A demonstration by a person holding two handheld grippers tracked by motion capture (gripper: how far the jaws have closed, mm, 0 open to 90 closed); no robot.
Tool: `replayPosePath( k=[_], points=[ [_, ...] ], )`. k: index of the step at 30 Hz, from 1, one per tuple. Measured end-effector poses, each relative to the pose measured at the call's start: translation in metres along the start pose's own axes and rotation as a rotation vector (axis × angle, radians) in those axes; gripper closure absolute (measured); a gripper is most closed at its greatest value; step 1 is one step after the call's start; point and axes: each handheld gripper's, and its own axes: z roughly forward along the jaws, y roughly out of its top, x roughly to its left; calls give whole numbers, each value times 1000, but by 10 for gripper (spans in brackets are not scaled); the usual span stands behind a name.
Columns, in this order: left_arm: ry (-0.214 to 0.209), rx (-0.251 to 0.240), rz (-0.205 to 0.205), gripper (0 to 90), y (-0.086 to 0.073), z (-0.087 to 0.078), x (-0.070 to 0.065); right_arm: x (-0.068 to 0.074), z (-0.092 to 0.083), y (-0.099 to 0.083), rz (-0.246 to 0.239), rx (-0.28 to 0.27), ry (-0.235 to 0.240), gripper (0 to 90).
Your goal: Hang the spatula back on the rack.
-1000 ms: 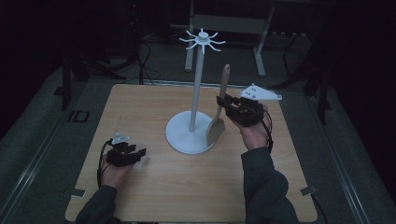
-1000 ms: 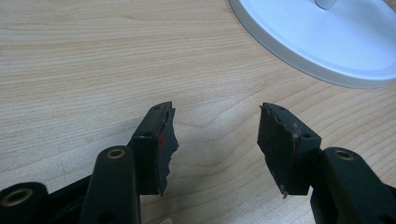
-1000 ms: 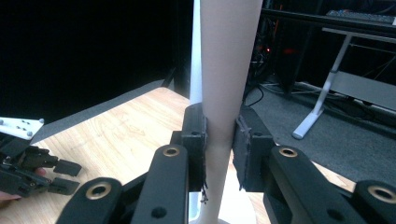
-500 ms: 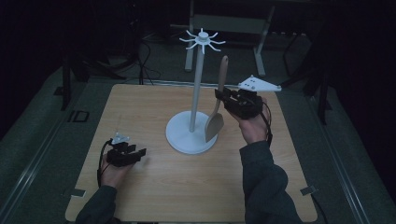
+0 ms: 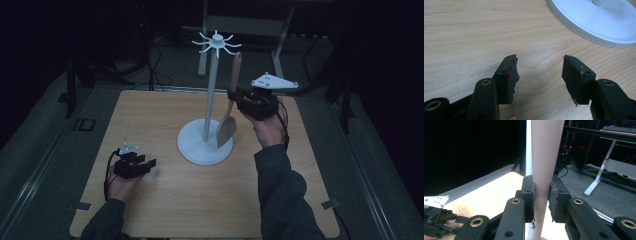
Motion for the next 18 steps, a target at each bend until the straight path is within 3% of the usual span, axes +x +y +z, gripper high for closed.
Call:
replayPosePath(
  k=[18],
  points=[
    [-1, -2, -3, 461, 0, -1, 1, 1, 15, 7, 3, 42, 1, 758]
  ],
)
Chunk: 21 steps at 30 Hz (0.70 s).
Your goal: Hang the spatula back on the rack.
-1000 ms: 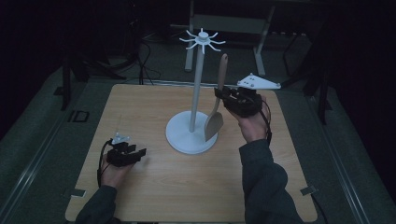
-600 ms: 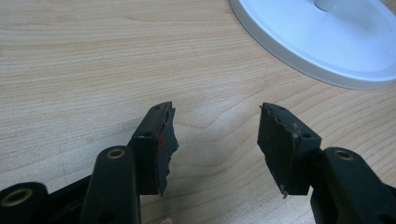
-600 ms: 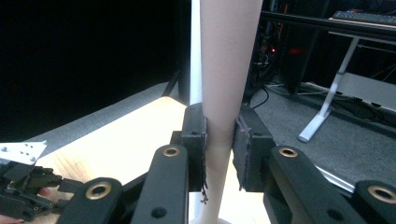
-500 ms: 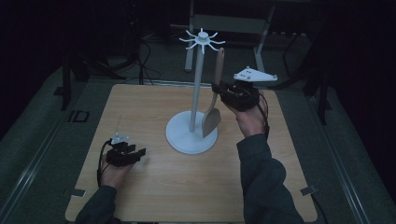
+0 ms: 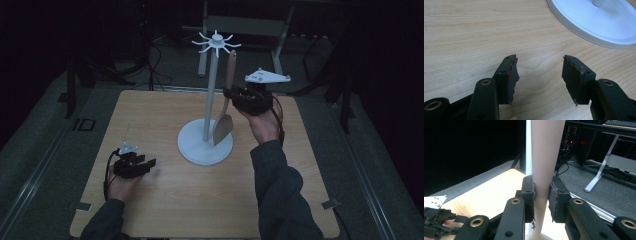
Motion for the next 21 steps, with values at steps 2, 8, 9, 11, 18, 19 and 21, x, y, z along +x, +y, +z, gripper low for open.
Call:
replayPosePath(
  k=[2, 8, 9, 11, 18, 19, 21],
  points=[
    [0, 1, 1, 461, 0, 0, 0, 0, 2, 0, 2, 5, 0, 758],
    [-1, -2, -1, 461, 0, 0, 0, 1, 6, 0, -19, 14, -11, 675],
    [-1, 0, 0, 461, 0, 0, 0, 3, 5, 1, -26, 7, -23, 587],
    [0, 1, 1, 461, 0, 0, 0, 4, 4, 1, -39, 7, -21, 508],
    [1, 2, 0, 461, 0, 0, -1, 5, -1, -6, -39, 17, -42, 357],
    [1, 3, 2, 460, 0, 0, -1, 5, -1, -7, -38, 17, -42, 346],
    [1, 2, 2, 460, 0, 0, -1, 4, -3, -10, -37, 15, -41, 327]
  ],
)
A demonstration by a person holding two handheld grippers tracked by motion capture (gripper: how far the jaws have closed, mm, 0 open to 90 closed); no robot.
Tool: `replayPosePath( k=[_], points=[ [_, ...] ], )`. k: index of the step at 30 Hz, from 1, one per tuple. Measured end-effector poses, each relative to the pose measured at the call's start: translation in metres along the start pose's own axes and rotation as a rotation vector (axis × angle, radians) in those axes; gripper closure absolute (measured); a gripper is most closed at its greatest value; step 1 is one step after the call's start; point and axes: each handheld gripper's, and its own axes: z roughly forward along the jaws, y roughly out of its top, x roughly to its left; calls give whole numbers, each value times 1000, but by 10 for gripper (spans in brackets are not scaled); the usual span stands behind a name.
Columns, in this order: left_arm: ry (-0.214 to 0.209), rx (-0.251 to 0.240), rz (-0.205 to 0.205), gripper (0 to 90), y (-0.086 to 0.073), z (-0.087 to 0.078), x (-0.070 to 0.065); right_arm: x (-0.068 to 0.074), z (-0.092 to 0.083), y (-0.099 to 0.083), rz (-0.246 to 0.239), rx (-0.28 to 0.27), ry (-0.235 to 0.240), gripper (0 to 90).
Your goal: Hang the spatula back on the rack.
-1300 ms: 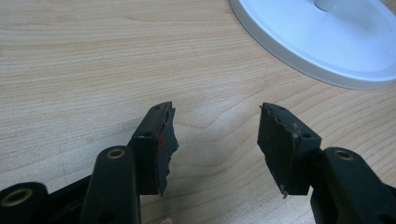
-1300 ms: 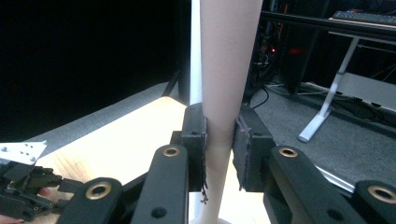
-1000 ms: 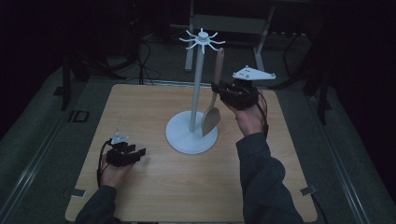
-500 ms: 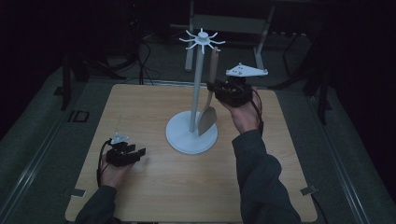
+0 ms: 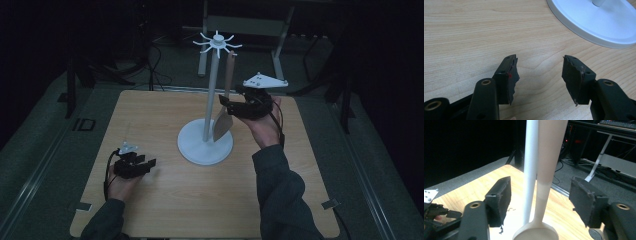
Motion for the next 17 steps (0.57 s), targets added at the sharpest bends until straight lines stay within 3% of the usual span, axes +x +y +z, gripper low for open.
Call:
replayPosePath(
  k=[7, 17],
  points=[
    [1, -1, 2, 459, 0, 1, 0, -6, -10, -13, 22, 0, -1, 295],
    [2, 3, 7, 458, 0, 2, -1, -22, -19, -45, 40, 57, -31, 288]
  ],
)
